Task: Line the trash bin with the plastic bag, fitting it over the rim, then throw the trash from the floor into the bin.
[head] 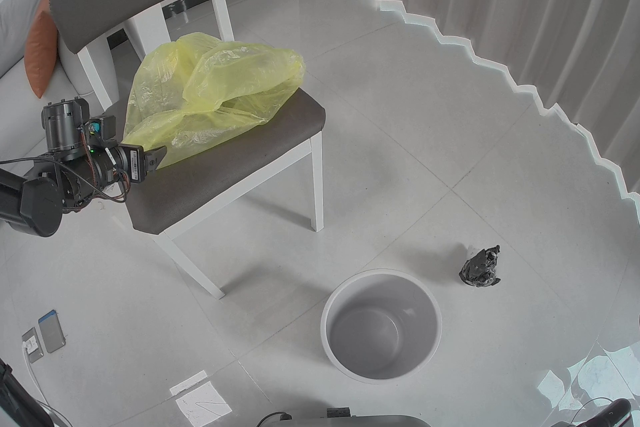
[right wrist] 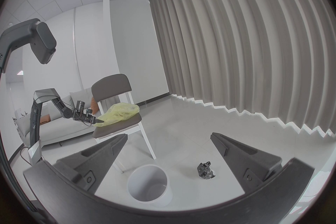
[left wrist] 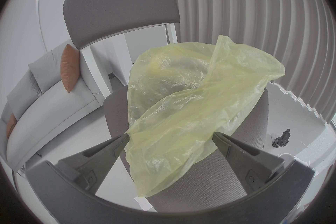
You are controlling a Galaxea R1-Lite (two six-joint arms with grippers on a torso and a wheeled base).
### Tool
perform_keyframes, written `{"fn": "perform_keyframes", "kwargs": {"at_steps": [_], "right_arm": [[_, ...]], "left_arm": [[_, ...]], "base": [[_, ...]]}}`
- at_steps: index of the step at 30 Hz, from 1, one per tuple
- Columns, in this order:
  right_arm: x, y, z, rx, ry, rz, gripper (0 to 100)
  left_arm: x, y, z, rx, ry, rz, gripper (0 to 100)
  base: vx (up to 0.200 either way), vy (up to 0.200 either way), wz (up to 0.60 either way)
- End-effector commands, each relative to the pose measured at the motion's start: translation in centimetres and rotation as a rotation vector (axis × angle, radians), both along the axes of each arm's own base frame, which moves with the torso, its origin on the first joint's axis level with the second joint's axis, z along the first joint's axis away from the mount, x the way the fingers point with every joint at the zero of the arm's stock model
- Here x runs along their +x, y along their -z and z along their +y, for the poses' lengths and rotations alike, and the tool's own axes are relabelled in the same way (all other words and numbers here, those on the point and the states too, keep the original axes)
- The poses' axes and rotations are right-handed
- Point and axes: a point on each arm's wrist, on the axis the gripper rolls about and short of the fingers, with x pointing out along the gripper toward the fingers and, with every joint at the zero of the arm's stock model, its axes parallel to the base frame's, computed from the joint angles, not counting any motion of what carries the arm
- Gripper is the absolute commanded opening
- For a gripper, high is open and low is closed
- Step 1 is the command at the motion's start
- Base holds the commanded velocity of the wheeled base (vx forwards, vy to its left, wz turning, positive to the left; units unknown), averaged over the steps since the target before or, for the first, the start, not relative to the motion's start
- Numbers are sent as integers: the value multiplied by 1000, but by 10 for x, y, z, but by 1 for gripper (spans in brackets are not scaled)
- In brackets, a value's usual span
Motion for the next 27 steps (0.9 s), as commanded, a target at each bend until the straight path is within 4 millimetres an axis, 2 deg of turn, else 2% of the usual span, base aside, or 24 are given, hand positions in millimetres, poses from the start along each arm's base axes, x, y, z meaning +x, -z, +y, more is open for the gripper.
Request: {"fn": "perform_keyframes", "kwargs": {"at_steps": [1, 4, 5, 11, 16, 20, 22, 27], "right_arm": [[0, -1, 0, -1, -1, -4, 100], [0, -2, 0, -1, 0, -5, 100], [0, -3, 0, -1, -3, -7, 100], [-2, -9, 0, -1, 0, -22, 100], [1, -27, 0, -1, 2, -24, 100], [11, -56, 0, -5, 3, -11, 100], [24, -77, -1, -12, 4, 9, 100], [49, -109, -1, -48, 10, 44, 100]], "left_arm": [[6, 2, 3, -16, -11, 3, 100], [7, 2, 8, -32, -2, 2, 100], [8, 1, 12, -35, 2, -3, 0], [16, -4, 17, -42, 9, -20, 0], [7, -11, 10, -84, 35, -38, 0], [-17, -35, -11, -98, 104, -103, 0], [-38, -47, -27, -89, 164, -138, 0], [-80, -64, -55, -13, 307, -208, 0]], "base": [[0, 0, 0], [0, 0, 0], [0, 0, 0], [0, 0, 0], [0, 0, 0], [0, 0, 0], [0, 0, 0], [0, 0, 0]]}}
